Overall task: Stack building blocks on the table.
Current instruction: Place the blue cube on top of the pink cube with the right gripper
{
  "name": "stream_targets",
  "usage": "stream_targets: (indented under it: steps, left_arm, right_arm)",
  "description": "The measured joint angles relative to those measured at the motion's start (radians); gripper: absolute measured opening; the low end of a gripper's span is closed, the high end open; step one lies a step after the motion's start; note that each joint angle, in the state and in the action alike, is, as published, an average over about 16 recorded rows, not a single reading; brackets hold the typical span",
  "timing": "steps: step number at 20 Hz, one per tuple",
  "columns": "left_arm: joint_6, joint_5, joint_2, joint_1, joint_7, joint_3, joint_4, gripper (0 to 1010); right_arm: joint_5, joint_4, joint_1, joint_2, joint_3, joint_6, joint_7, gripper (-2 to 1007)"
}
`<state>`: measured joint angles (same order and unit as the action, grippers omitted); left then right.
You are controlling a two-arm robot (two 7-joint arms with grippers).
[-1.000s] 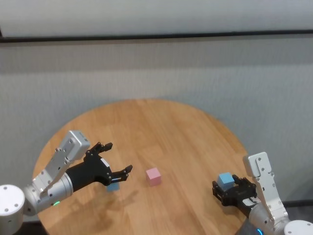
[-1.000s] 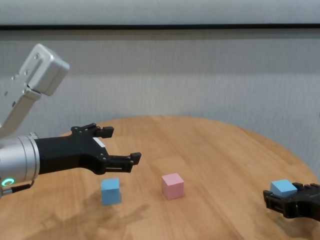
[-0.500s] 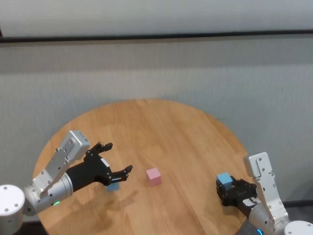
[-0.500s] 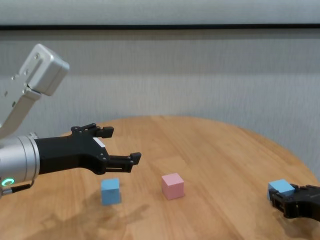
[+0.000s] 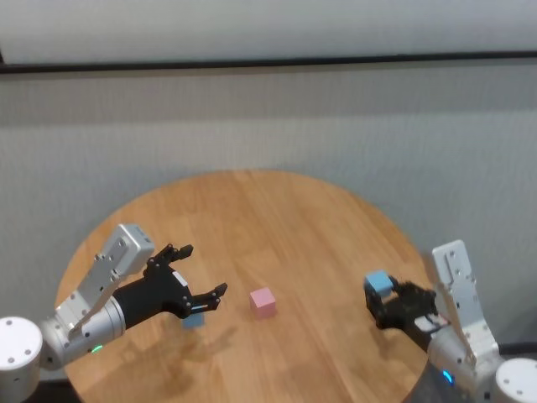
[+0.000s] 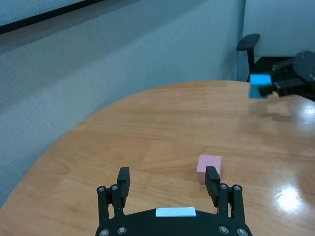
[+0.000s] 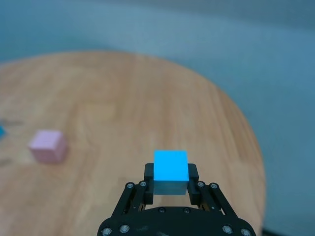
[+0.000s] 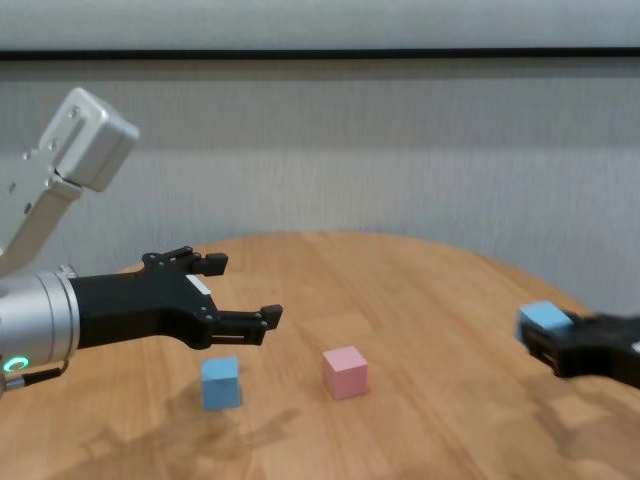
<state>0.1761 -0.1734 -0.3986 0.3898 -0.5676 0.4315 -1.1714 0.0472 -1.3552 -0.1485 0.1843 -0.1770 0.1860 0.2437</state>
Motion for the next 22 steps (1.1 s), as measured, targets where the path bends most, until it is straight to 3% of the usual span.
stream_targets:
  steps: [4, 11, 22]
  left_arm:
    - [0.000, 0.000, 0.000, 0.000, 0.000, 0.000, 0.000, 1003]
    - [0.000, 0.000, 0.000, 0.000, 0.000, 0.000, 0.000, 1003]
    - [0.000, 0.000, 0.000, 0.000, 0.000, 0.000, 0.000, 1003]
  right_arm:
    - [0.013, 0.023, -0.036, -0.001, -0.025, -0.030, 0.039, 368]
    - [0.035, 0.092, -0.107, -0.016, -0.087, -0.077, 0.101, 369]
    - [0.058, 0.192, -0.179, -0.041, -0.159, -0.124, 0.147, 369]
